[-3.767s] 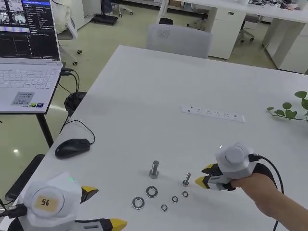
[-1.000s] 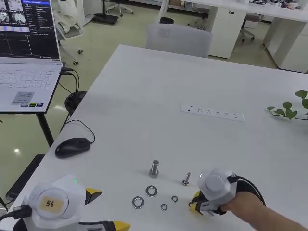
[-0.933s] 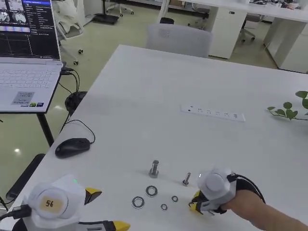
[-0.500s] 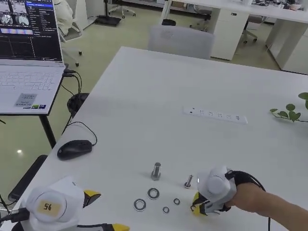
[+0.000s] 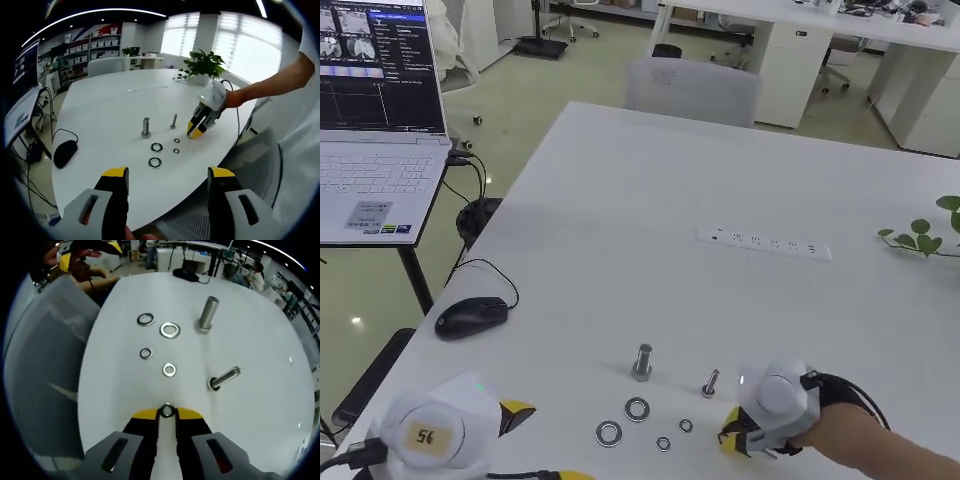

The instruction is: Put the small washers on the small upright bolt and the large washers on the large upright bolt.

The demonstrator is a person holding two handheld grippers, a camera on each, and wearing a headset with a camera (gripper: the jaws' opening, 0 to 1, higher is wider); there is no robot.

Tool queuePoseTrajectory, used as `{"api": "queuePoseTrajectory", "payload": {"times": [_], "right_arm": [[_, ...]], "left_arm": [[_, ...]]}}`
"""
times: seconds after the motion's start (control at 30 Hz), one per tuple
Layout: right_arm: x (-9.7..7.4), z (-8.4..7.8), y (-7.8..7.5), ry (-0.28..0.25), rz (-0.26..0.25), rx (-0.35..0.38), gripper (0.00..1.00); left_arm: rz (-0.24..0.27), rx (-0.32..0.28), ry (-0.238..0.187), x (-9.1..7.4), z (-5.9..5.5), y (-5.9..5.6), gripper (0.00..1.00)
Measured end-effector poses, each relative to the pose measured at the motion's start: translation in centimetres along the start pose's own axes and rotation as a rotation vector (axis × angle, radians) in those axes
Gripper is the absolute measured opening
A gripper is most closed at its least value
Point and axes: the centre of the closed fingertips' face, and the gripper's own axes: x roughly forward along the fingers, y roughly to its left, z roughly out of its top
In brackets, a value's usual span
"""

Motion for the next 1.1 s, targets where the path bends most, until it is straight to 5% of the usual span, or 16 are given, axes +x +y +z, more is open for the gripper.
{"api": "queuePoseTrajectory", "payload": {"times": [0.53, 0.8, 1.1], "right_arm": [[-3.4, 2.4, -2.7, -0.113, -0.106, 0.123, 0.13], [-5.2, 3.8, -4.6, -0.141, -0.166, 0.118, 0.13], [-5.5, 5.1, -6.1, -0.139, -0.187, 0.109, 0.13]], "left_arm": [[0.009, -0.018, -0.005, -0.2, -0.3, 0.3, 0.63], [0.011, -0.018, -0.005, -0.3, -0.5, 0.5, 0.63], [0.018, -0.015, -0.005, -0.4, -0.4, 0.6, 0.63]]}}
